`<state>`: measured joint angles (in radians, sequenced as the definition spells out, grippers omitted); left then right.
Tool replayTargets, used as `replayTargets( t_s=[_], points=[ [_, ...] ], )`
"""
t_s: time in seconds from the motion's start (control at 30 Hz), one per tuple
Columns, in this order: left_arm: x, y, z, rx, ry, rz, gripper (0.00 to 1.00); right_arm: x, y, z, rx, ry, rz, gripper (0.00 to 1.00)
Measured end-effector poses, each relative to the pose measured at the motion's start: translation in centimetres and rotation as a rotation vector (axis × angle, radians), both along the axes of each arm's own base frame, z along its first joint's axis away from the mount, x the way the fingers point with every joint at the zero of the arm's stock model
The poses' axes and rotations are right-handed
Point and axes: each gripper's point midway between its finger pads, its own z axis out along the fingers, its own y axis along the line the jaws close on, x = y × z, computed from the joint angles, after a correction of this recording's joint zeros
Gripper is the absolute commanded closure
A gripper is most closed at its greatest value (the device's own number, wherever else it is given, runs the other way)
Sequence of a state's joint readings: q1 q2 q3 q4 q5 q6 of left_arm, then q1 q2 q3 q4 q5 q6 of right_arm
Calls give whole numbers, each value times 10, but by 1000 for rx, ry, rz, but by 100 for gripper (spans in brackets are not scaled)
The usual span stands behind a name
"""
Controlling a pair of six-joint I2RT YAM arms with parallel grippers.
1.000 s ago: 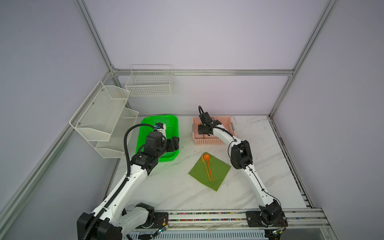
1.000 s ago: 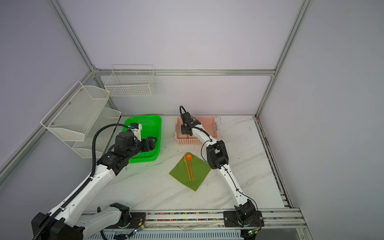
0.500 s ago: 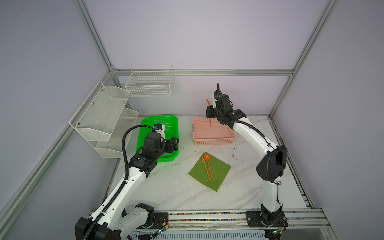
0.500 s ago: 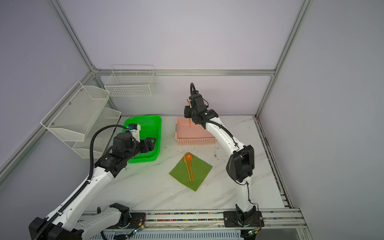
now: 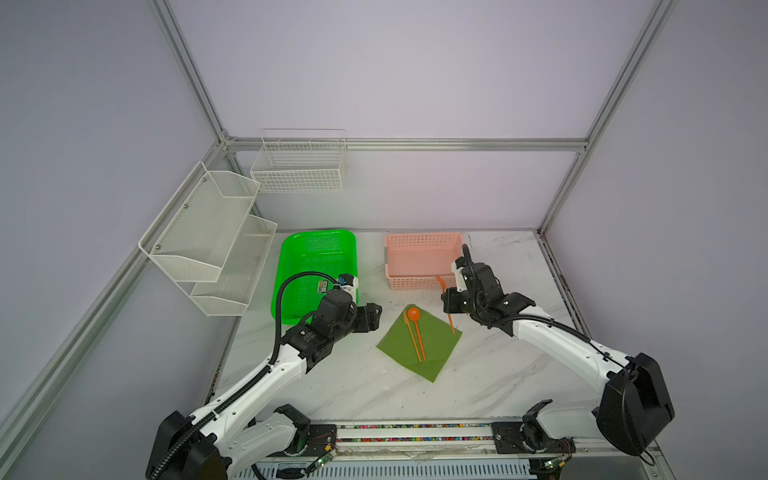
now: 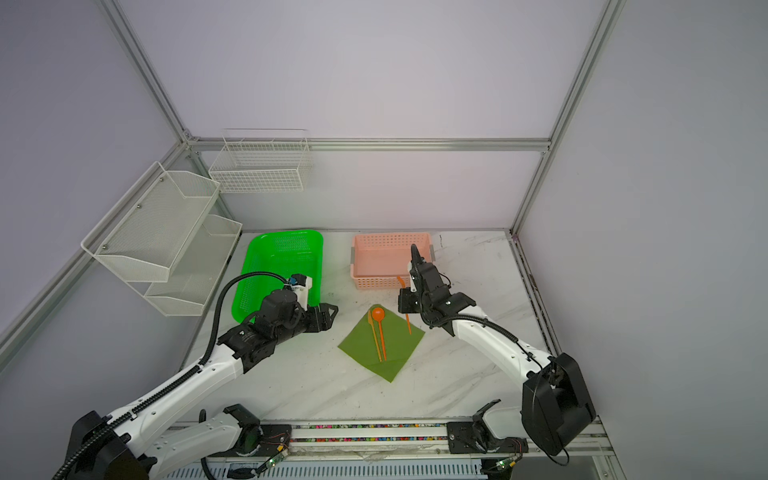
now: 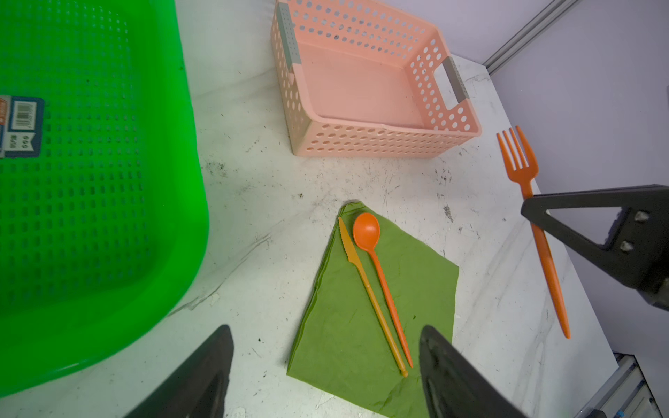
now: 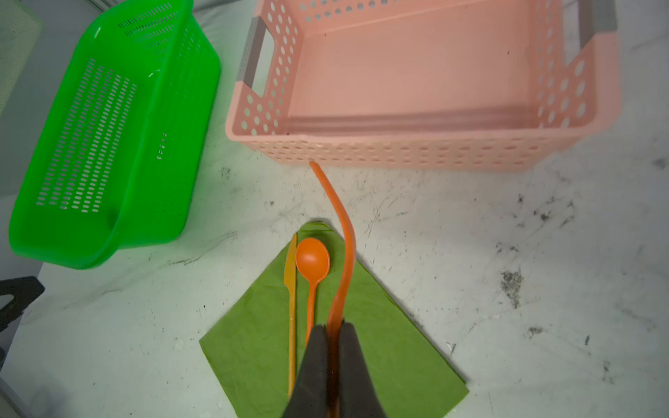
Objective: Place the utensils on the paper napkin and roll it up
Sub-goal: 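Lift the orange fork over the napkin while the left arm moves toward the napkin, then lower the orange fork onto the spoon and open the right gripper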
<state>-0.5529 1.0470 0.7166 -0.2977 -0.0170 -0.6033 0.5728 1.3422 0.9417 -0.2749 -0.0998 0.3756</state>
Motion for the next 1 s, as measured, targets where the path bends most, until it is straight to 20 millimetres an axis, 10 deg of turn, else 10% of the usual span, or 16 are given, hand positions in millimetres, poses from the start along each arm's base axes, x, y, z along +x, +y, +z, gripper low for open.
replayTargets(
  t_s=[0.63,1.0],
  points=[
    [-31,-15,-60,-44,127,14,21,-25,48,-101,20,150,113,95],
    [-29,-16,-65,-49,139,23,21,-17,55,-105,48,127,105,95]
  ],
)
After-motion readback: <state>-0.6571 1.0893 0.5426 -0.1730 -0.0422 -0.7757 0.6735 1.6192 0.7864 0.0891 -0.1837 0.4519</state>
